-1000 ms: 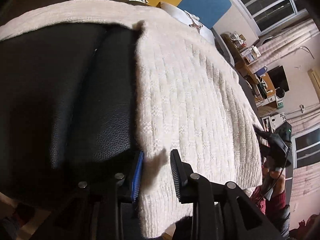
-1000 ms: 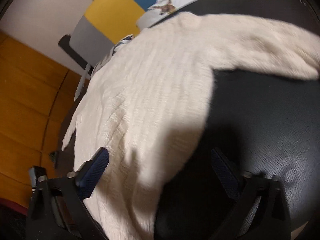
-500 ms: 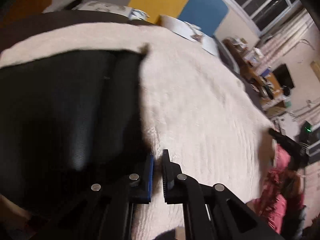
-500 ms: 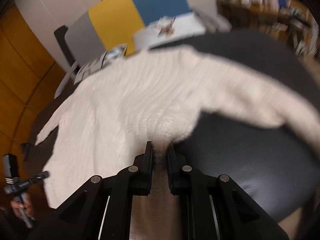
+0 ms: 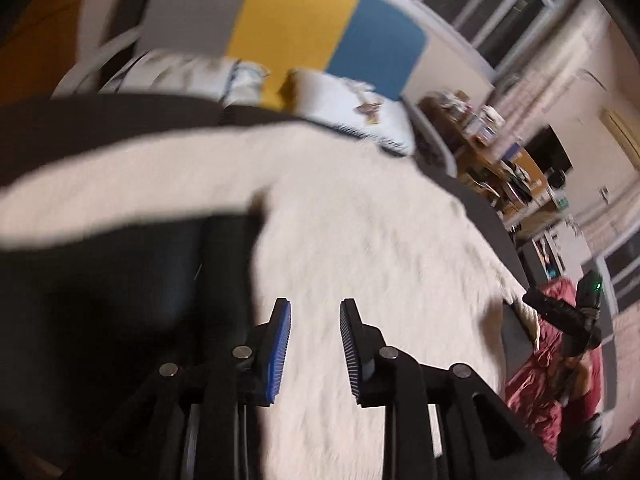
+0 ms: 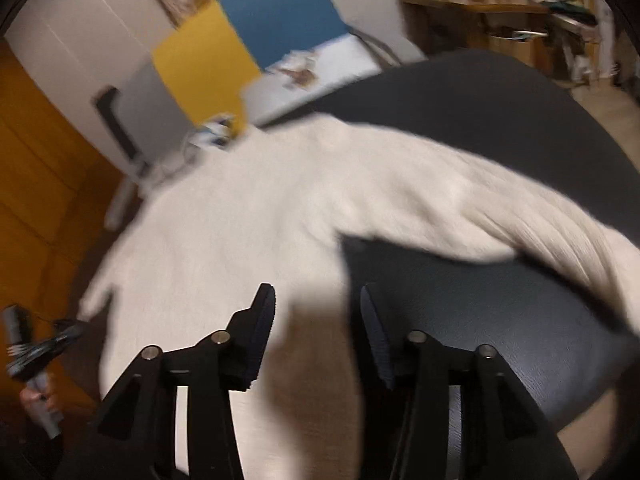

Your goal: Fold clothes

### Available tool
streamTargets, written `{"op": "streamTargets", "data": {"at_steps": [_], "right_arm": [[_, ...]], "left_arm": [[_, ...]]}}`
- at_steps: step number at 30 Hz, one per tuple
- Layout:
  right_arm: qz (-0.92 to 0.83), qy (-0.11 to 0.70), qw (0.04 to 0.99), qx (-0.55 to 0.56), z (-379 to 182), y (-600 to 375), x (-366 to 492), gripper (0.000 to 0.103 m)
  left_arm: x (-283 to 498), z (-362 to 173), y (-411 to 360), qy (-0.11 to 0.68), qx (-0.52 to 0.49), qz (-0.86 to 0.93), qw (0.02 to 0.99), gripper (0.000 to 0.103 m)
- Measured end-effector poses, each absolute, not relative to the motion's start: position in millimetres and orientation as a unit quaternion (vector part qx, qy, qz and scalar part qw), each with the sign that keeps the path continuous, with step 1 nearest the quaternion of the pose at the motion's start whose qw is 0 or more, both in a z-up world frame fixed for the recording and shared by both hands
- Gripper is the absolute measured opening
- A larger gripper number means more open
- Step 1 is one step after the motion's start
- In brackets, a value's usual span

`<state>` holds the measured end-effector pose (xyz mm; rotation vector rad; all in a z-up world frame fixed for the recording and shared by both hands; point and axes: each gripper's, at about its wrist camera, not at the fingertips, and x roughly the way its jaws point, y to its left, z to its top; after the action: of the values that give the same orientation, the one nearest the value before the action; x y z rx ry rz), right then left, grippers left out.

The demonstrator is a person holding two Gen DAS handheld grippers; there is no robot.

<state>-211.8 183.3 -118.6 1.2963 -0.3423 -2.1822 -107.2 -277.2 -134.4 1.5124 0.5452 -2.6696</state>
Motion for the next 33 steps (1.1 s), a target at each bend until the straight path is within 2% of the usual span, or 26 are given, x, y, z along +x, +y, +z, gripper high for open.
{"op": "streamTargets", "data": {"at_steps": [2, 6, 9, 12, 16, 21, 26, 30, 31, 32, 33], "right_arm": [[-0.808, -0.123, 0.315, 0.482, -108.1, 169.0, -228.3, 0.060], [-0.807, -0.052, 0.331, 0.486, -105.8, 121.0, -271.1, 0.061], [-0.797, 0.004, 0.354, 0.490, -108.0, 81.4, -306.4, 0.061], [-0.772, 0.050, 0.401, 0.492, -113.2, 41.9, -350.1, 0.061], [-0.729, 0.068, 0.452, 0.509, -128.5, -3.1, -420.0, 0.061], [-0.705, 0.078, 0.463, 0.531, -152.8, -29.7, -478.3, 0.061], [-0.679, 0.062, 0.478, 0.554, -172.0, -42.0, -494.7, 0.061], [-0.657, 0.048, 0.490, 0.571, -186.8, -51.8, -505.6, 0.062], [-0.662, 0.059, 0.486, 0.568, -187.6, -54.2, -504.6, 0.054], [-0.674, 0.077, 0.475, 0.560, -186.0, -55.7, -499.9, 0.028], [-0.686, 0.093, 0.464, 0.553, -184.0, -56.6, -494.5, 0.012]], "left_arm": [[-135.4, -122.1, -274.6, 0.145, 0.479, -0.866, 0.003, 0.026], [-191.9, -97.7, -269.5, 0.084, 0.464, -0.881, -0.017, 0.026], [-257.4, -97.0, -253.7, 0.006, 0.458, -0.888, -0.027, 0.026], [-309.2, -101.7, -246.4, -0.035, 0.454, -0.887, -0.077, 0.026], [-369.3, -122.8, -250.6, -0.039, 0.478, -0.870, -0.113, 0.026], [-413.1, -149.9, -253.3, -0.028, 0.502, -0.852, -0.148, 0.026], [-434.0, -173.7, -243.5, -0.036, 0.533, -0.827, -0.177, 0.026], [-437.9, -190.8, -235.8, -0.046, 0.546, -0.821, -0.161, 0.026], [-435.1, -189.3, -234.1, -0.045, 0.535, -0.830, -0.154, 0.020], [-431.6, -188.5, -231.2, -0.045, 0.525, -0.837, -0.146, 0.012], [-427.1, -187.1, -227.8, -0.050, 0.513, -0.846, -0.135, 0.006]]}}
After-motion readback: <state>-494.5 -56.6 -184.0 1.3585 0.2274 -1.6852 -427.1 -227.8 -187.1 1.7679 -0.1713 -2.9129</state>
